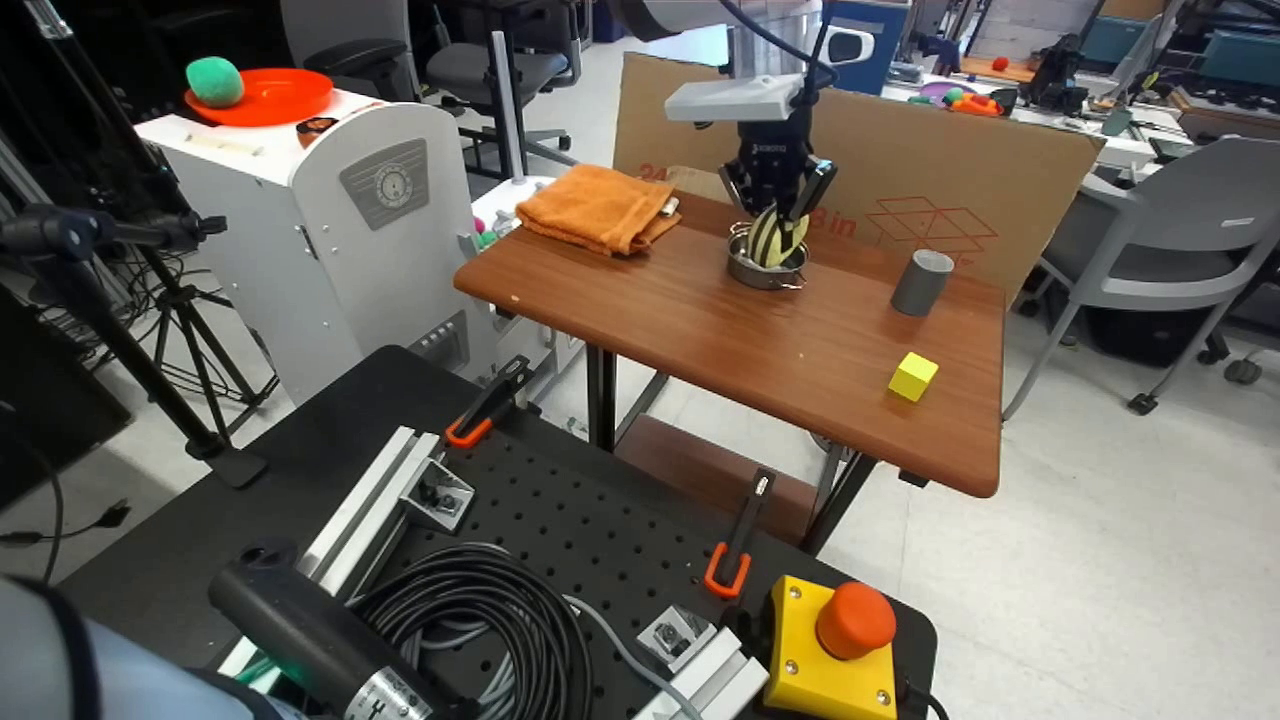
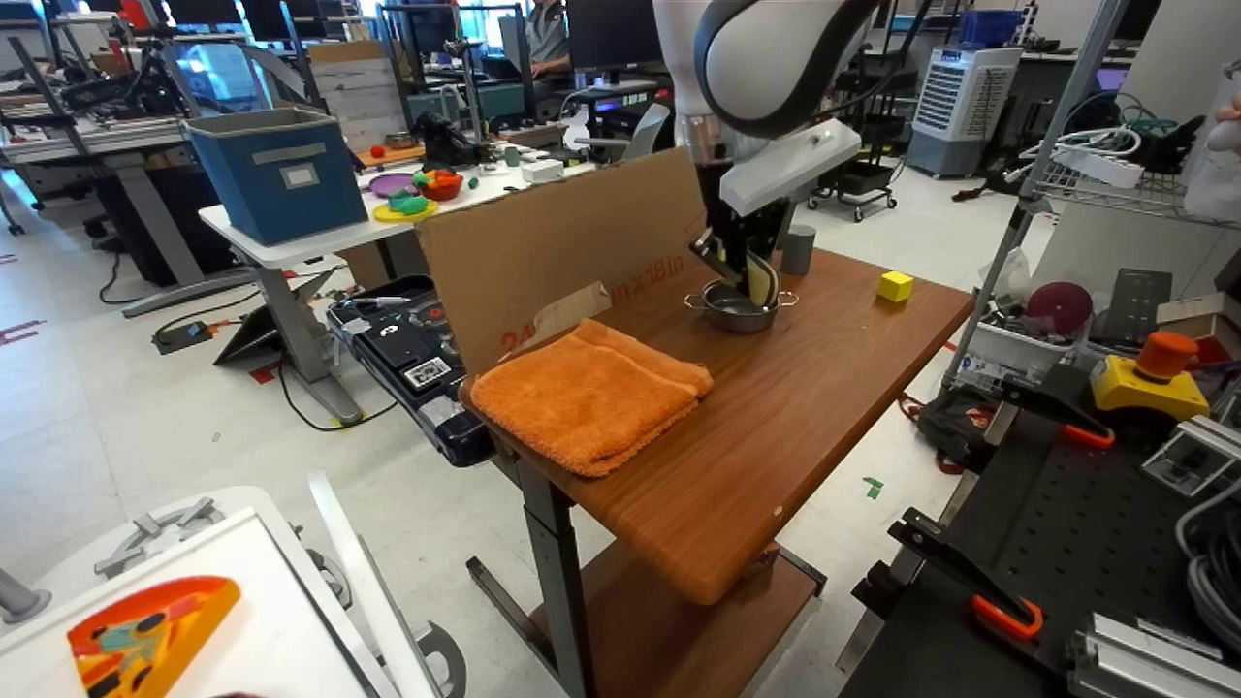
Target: Put the brown object in the pot
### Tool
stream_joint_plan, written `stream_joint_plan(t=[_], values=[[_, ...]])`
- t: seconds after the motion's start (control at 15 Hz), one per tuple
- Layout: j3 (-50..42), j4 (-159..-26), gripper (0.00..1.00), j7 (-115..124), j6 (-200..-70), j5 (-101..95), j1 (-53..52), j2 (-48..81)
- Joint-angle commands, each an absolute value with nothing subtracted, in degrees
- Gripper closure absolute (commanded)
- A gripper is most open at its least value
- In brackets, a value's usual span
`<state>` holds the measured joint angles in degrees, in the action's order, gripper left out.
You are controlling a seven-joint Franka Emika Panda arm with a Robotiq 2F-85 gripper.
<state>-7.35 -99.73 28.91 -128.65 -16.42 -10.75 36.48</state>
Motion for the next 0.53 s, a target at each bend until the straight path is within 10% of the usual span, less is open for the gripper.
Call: stream_joint_plan(t=[0.0, 0.47], values=[[-7.8, -96.7, 0.45, 29.5, -125.8, -16.3, -11.5, 38.3], [-7.0, -103.7, 0.0, 26.9, -125.7, -15.6, -10.4, 30.8]])
